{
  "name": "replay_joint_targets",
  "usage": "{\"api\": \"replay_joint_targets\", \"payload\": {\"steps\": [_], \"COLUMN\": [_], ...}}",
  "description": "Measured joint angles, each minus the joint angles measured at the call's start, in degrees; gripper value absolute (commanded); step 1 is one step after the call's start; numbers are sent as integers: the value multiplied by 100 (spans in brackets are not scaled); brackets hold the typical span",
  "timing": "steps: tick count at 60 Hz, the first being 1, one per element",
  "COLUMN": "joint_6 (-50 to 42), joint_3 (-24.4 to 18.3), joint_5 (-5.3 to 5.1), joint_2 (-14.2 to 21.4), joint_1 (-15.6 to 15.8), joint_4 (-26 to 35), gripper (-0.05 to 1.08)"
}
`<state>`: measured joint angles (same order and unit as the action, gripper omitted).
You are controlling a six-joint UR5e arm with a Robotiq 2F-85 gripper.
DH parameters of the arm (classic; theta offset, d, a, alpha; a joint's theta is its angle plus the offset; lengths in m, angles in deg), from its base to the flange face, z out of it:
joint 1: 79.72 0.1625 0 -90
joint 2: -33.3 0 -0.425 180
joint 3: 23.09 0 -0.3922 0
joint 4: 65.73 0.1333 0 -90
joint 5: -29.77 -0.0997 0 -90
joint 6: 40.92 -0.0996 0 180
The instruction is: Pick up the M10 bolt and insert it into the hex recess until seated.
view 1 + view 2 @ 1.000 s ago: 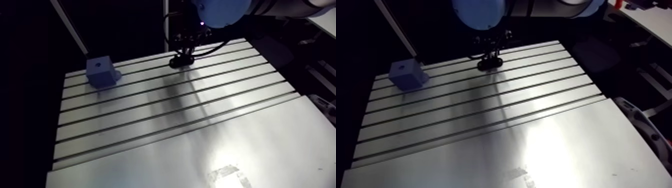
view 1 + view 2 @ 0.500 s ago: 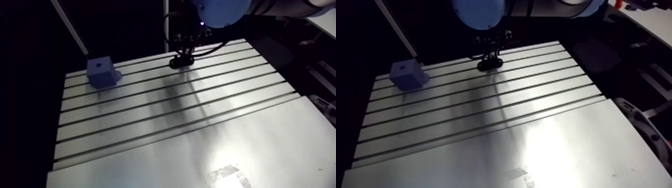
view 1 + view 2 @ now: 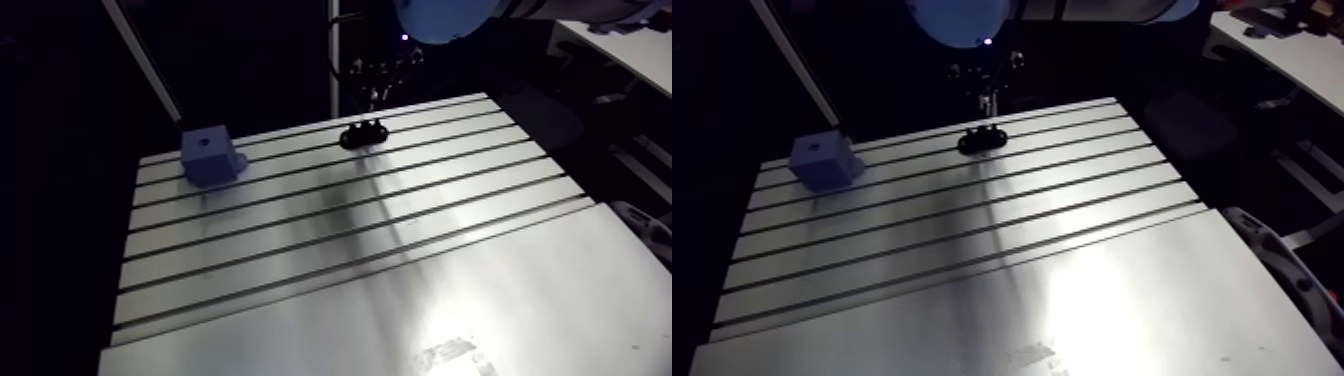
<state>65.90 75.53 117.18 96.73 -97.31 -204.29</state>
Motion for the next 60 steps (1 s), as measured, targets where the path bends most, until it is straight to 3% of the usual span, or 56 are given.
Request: {"api": "replay_joint_targets", "payload": {"steps": [14, 36, 48, 60], "joint_6": [-4, 400, 1268, 1703], "joint_3": [-93, -550, -979, -1565], "joint_5": [14, 29, 60, 133], "joint_2": [341, 827, 905, 753], "joint_1": [128, 361, 621, 951], "joint_4": [222, 1656, 2517, 3362], "gripper": [100, 102, 103, 103]}}
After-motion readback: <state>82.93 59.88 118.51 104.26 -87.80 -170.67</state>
